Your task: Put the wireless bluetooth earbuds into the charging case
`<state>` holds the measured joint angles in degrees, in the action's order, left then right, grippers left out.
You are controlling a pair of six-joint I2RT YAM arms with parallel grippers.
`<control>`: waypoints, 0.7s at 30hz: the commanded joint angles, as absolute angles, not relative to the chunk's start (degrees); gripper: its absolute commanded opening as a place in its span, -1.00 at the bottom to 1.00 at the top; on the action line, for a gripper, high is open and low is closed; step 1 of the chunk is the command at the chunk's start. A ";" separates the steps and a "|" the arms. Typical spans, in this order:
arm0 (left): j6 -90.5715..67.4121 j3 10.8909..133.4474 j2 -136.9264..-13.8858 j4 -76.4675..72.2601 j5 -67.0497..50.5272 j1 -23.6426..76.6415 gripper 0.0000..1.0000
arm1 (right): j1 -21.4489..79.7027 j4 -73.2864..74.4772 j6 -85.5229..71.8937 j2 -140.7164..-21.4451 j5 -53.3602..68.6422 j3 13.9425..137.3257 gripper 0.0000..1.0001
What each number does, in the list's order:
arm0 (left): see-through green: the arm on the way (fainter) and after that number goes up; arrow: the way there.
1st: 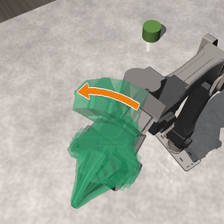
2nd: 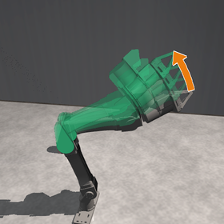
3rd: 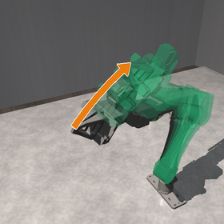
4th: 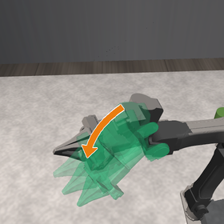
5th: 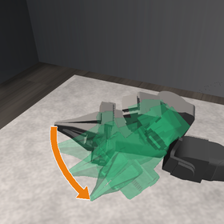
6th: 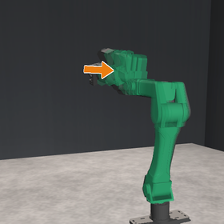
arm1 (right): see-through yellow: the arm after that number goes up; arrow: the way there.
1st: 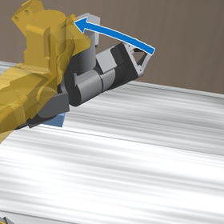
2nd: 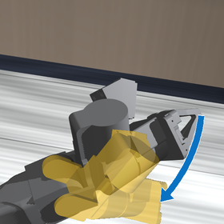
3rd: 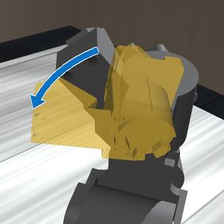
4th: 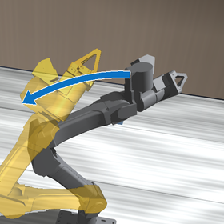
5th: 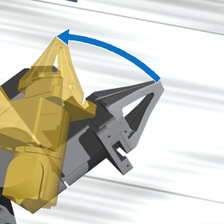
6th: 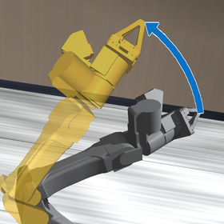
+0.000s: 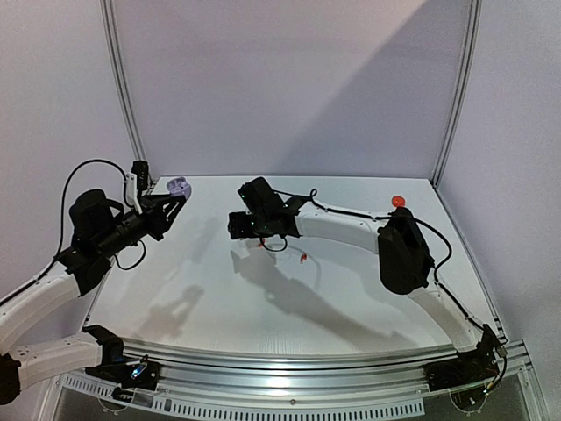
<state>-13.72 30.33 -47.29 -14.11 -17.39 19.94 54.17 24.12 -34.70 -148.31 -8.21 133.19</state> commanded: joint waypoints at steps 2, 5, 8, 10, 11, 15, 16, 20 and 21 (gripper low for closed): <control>-13.38 29.10 -47.02 -13.63 -18.22 19.02 -1.00 | 52.70 12.80 -39.65 -152.69 -6.66 136.64 0.42; -13.37 28.96 -47.38 -14.26 -18.36 18.82 -1.00 | 52.28 11.22 -42.18 -155.53 -7.52 137.43 0.36; -13.47 28.80 -47.38 -14.65 -18.56 18.54 -1.00 | 51.57 10.39 -45.69 -157.76 -7.79 137.82 0.22; -13.53 28.67 -47.40 -14.85 -18.83 18.26 -1.00 | 51.52 10.16 -46.78 -158.96 -7.83 139.16 0.13; -13.53 28.63 -47.38 -14.98 -18.95 18.16 -1.00 | 51.57 10.21 -46.78 -159.45 -7.76 139.83 0.10; -13.93 28.32 -47.38 -15.13 -19.12 17.47 -1.00 | 51.49 10.93 -46.43 -160.74 -8.48 140.36 0.01; -13.97 28.29 -47.33 -15.19 -19.14 17.41 -1.00 | 51.50 11.13 -46.35 -160.82 -8.66 140.36 -0.01; -14.05 28.12 -47.18 -15.39 -19.25 16.89 -1.00 | 51.44 11.46 -45.88 -161.40 -8.61 140.36 -0.03; -14.06 28.10 -47.15 -15.44 -19.25 16.79 -1.00 | 51.51 11.54 -45.92 -161.48 -8.55 140.36 -0.03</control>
